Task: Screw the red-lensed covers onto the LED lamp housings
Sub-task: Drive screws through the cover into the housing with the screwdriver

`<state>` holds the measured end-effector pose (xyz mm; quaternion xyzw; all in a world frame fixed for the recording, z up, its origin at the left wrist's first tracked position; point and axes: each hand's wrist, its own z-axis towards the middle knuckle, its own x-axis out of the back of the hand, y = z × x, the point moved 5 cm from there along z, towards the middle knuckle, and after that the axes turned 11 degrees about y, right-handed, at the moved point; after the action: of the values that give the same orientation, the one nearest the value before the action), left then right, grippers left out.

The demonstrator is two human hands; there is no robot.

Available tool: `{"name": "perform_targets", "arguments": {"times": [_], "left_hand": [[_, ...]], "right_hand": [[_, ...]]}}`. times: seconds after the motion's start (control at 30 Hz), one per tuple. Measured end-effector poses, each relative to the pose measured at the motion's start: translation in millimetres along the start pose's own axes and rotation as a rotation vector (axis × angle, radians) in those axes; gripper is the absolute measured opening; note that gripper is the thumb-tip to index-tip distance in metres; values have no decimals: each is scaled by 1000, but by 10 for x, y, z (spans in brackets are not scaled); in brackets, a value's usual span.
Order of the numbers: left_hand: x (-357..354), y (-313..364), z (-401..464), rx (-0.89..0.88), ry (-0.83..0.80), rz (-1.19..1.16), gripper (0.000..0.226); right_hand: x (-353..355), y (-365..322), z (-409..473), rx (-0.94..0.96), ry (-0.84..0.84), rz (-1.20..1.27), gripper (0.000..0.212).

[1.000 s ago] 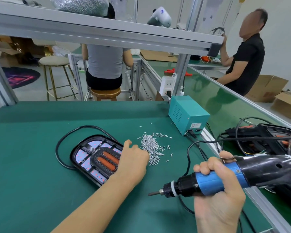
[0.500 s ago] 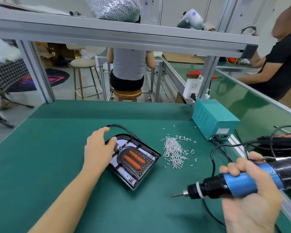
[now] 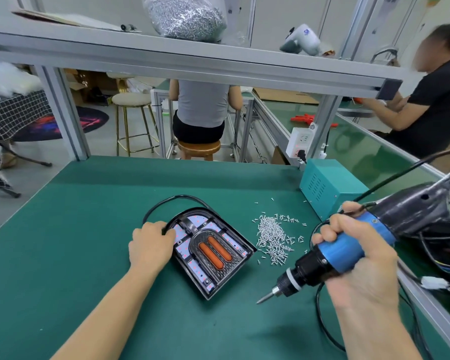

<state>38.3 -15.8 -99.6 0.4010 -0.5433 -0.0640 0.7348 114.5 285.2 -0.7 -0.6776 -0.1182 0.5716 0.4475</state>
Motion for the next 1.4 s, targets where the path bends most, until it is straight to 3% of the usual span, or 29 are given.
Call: {"name": "perform_targets", "arguments": {"times": [0.07, 0.27, 0.53, 0.63, 0.7, 0.83, 0.97, 1.2, 1.4], "left_hand": [[-48, 43, 14, -16, -8, -52, 21], [-123, 180, 63, -120, 71, 75, 25], [-89, 207, 111, -223, 98, 201, 24], [1, 426, 27, -330, 189, 239, 28], [61, 725, -94, -479, 236, 112, 22], [-56, 1301, -537, -835, 77, -45, 14], [-465, 1535, -859, -1029, -99, 169, 17], [-810, 1518, -920, -986, -190, 521, 17], [-921, 1495, -969, -1004, -153, 607, 32]], "right_hand": [[2, 10, -14, -4, 8, -8, 24], [27, 44, -59, 4, 16, 7, 26], [143, -136, -117, 175, 130, 36, 23], [261, -206, -184, 226, 168, 44, 24], [331, -226, -230, 246, 181, 40, 25], [424, -227, -295, 252, 206, 33, 25], [496, -278, -311, 273, 238, 25, 24], [634, -394, -309, 314, 261, 35, 25], [691, -397, -288, 307, 263, 43, 26]]}}
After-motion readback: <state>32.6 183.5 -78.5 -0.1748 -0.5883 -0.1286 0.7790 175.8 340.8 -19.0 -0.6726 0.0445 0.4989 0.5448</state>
